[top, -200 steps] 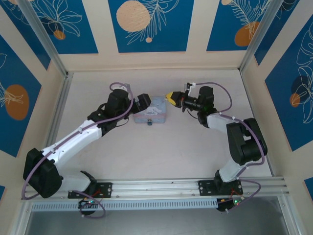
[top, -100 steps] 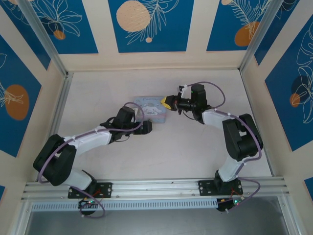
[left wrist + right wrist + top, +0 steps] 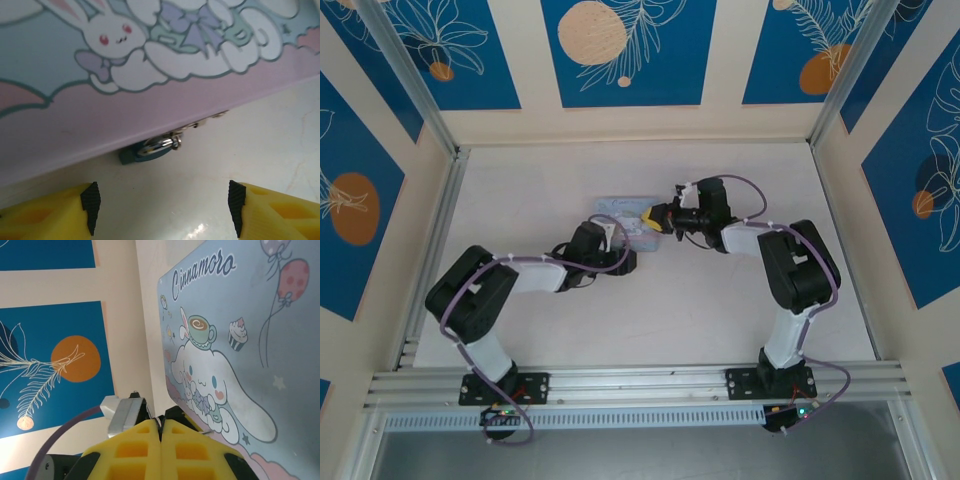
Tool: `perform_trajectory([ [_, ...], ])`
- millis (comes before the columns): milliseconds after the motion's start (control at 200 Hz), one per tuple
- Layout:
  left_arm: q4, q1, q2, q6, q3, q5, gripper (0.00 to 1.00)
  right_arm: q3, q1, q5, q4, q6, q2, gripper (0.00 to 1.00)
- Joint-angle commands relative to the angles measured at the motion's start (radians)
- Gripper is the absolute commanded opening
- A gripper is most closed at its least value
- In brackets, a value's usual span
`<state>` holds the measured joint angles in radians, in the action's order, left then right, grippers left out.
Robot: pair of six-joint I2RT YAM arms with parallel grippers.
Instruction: Unlock the padlock with the key
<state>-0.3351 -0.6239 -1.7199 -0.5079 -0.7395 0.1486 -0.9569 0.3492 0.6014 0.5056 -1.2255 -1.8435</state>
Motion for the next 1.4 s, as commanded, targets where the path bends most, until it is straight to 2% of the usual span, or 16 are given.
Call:
perform_trajectory([
  [0, -0.091, 0.000, -0.034, 0.045, -0.015, -0.021, 0.67, -0.035, -0.001, -0.002, -0.002, 0.003, -0.025, 0.00],
  [320, -0.186, -0.001, -0.097, 0.080, -0.030, -0.051, 0.61, -0.052, -0.010, -0.001, 0.002, -0.005, -0.058, 0.00],
  [555, -0.187, -0.013, -0.135, 0.116, -0.057, -0.079, 0.60, -0.050, -0.010, -0.007, 0.003, -0.009, -0.070, 0.00],
  [735, -0.192, -0.028, -0.160, 0.125, -0.091, -0.049, 0.59, -0.045, -0.009, -0.013, -0.004, -0.004, -0.071, 0.00],
  [990, -0.266, -0.032, -0.158, 0.017, -0.112, 0.051, 0.58, -0.053, -0.009, -0.017, -0.015, -0.003, -0.079, 0.00],
  [1235, -0.246, -0.029, -0.224, -0.061, -0.156, 0.065, 0.58, -0.063, -0.009, -0.021, -0.033, 0.003, -0.083, 0.00],
  [1395, -0.300, -0.028, -0.272, -0.120, -0.150, 0.081, 0.58, -0.059, -0.009, -0.027, -0.040, 0.004, -0.082, 0.00],
])
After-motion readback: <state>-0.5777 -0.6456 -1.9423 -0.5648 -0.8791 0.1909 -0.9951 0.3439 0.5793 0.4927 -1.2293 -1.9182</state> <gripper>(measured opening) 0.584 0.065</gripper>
